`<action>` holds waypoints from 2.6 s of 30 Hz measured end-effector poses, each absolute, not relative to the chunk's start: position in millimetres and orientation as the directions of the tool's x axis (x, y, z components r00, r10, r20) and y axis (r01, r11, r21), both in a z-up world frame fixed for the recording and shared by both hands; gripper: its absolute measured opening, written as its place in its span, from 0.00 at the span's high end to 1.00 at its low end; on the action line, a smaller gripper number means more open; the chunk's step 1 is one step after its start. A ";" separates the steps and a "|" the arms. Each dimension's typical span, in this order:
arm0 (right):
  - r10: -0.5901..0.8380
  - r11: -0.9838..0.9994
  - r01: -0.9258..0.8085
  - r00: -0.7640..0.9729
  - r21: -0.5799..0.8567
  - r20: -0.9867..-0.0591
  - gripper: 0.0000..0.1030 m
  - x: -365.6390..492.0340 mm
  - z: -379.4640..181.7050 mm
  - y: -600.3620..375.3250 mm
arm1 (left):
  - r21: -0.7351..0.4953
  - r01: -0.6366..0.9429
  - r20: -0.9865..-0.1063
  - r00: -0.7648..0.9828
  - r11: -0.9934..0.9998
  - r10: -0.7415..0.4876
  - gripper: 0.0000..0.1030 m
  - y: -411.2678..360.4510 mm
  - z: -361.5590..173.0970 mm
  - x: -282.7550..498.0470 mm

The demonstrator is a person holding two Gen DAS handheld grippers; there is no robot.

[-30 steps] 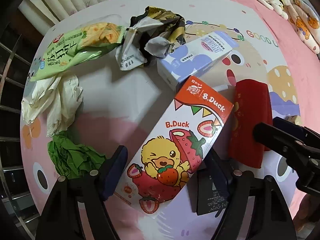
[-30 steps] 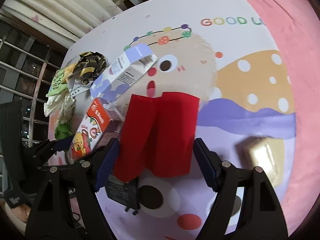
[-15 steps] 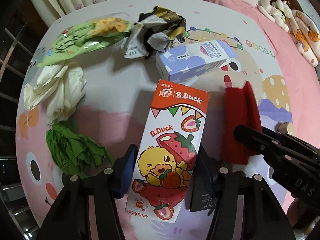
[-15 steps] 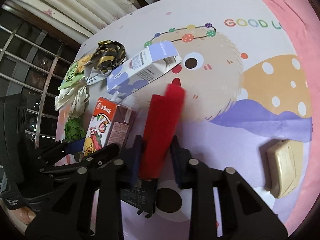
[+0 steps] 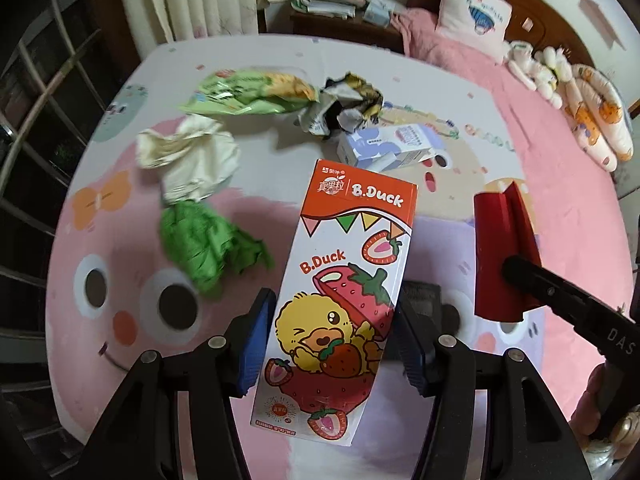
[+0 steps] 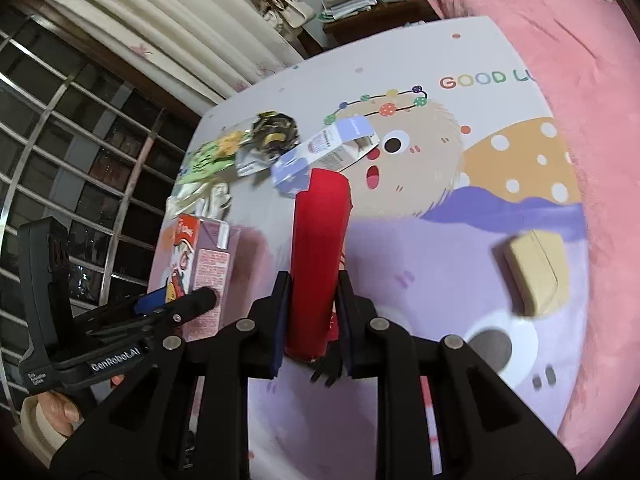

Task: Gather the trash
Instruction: 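Grasp the B.Duck carton with left while right grasps the red paper, then carry the carton and red paper down over the bin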

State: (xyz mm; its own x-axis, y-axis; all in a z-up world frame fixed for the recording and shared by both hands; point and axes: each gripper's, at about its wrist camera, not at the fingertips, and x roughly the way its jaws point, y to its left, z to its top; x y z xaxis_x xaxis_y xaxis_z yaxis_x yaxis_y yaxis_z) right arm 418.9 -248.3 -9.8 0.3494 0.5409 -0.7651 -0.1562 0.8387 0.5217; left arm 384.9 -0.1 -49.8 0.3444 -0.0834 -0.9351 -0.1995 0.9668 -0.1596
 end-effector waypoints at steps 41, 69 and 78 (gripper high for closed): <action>0.411 0.895 0.000 0.392 0.447 -0.823 0.82 -46.8 -11.3 -151.6 | -0.120 0.132 -0.897 0.410 0.984 -0.165 0.45 72.1 -4.8 -89.7; 0.403 0.872 0.260 0.102 0.415 -0.910 0.81 -48.6 -362.8 -203.8 | -0.148 0.136 -0.983 0.088 0.980 -0.160 0.44 -40.1 -346.5 -38.1; 0.387 0.878 0.282 0.057 0.387 -0.920 0.80 -24.6 -458.8 -198.0 | -0.098 0.139 -0.994 0.044 0.985 -0.105 0.37 -45.4 -439.2 -12.4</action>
State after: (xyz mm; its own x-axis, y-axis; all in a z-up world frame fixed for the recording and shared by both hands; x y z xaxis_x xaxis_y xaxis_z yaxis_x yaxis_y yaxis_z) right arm -24.6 -198.0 -458.8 0.0570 0.3869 -0.9204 0.2818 0.8781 0.3866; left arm -12.4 -45.4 -439.2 0.0435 -0.1050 -0.9935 0.1388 0.9854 -0.0981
